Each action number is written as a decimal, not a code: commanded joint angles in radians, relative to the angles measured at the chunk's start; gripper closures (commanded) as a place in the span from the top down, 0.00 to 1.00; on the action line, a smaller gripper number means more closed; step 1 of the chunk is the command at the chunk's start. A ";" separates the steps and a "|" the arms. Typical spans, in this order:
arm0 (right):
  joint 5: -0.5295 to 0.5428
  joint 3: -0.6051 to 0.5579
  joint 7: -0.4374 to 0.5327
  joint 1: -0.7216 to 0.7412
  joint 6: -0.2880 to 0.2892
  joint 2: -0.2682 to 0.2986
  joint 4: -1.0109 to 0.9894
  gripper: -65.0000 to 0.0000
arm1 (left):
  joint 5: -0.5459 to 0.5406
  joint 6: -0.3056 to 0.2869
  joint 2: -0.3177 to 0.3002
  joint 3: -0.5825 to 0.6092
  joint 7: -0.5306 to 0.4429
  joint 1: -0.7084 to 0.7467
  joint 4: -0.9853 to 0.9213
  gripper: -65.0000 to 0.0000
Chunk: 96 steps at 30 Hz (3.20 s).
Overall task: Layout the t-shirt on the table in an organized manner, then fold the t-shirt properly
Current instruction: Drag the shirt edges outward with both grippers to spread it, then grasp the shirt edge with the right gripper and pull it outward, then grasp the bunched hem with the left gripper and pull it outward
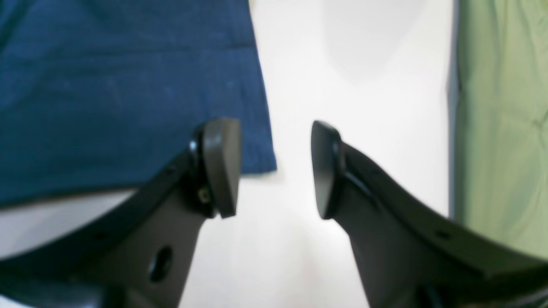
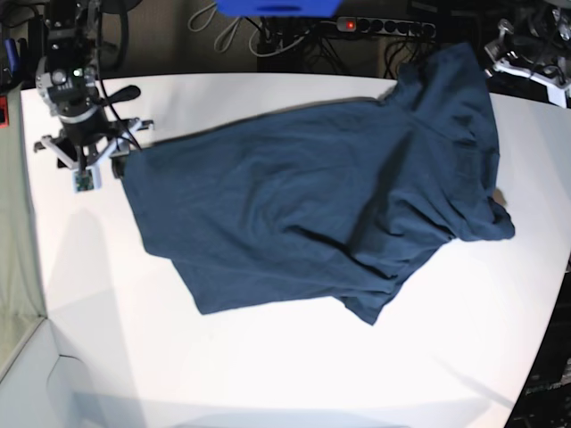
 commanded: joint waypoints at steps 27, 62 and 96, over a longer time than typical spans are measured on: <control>-0.001 -0.287 0.032 0.843 0.131 -0.046 -0.798 0.43 | -0.026 0.013 0.013 -0.062 0.003 -0.274 0.013 0.59; 0.001 -0.301 0.520 0.925 0.145 -0.130 -1.360 0.00 | -0.017 0.013 0.116 0.087 -0.012 -0.395 -0.265 0.59; 0.034 0.342 0.304 0.200 0.142 -0.210 -0.154 0.00 | -0.064 0.012 0.116 0.087 -0.011 -0.462 -0.297 0.59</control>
